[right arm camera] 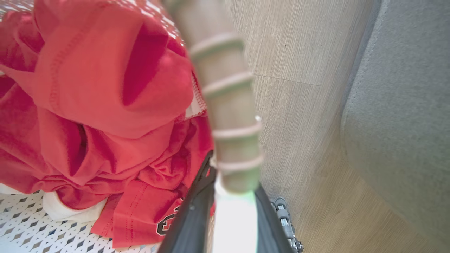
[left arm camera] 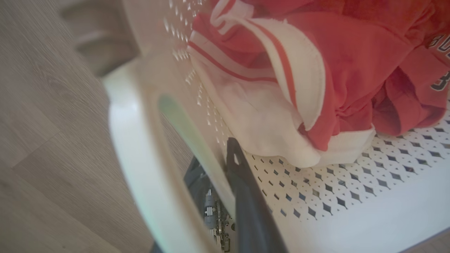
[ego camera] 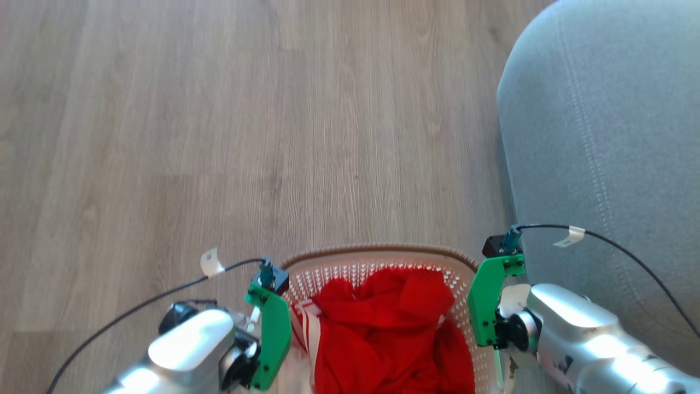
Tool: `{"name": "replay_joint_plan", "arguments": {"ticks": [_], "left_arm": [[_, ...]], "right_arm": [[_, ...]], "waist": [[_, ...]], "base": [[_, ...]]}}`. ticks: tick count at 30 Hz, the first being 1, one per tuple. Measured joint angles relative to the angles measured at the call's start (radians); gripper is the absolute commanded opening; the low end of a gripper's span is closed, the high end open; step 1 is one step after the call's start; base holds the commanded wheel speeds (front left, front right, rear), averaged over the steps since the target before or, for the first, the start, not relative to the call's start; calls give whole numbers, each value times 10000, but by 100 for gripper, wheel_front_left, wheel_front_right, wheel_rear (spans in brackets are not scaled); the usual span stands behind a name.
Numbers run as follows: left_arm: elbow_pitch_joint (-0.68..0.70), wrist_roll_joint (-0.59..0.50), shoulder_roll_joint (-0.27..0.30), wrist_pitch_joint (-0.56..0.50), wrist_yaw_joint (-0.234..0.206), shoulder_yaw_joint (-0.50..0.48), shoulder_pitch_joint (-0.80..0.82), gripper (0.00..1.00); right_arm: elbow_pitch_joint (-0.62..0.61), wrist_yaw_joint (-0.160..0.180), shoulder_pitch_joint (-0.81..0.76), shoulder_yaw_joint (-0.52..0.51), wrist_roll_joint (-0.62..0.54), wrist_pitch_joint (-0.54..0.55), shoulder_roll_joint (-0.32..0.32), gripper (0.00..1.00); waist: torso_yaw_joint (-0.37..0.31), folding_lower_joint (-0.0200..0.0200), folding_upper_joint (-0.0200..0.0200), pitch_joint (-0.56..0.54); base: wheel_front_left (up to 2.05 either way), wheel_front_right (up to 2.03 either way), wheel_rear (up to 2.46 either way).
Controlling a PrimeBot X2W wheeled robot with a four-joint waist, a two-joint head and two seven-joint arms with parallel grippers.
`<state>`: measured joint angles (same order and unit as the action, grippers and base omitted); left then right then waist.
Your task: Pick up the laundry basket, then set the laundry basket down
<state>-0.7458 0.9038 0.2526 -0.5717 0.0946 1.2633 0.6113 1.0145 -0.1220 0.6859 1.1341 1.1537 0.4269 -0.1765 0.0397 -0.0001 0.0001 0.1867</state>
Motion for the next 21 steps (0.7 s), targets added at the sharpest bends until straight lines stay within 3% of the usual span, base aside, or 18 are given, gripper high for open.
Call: {"name": "replay_joint_plan", "arguments": {"ticks": [21], "left_arm": [[165,309,201,-4,-2,113,-818,0]], "right_arm": [[-21,0,-587,589,602,-2,94,0]], "waist": [[312,0,-1,-1136]], "base": [[0,0,0]]}}
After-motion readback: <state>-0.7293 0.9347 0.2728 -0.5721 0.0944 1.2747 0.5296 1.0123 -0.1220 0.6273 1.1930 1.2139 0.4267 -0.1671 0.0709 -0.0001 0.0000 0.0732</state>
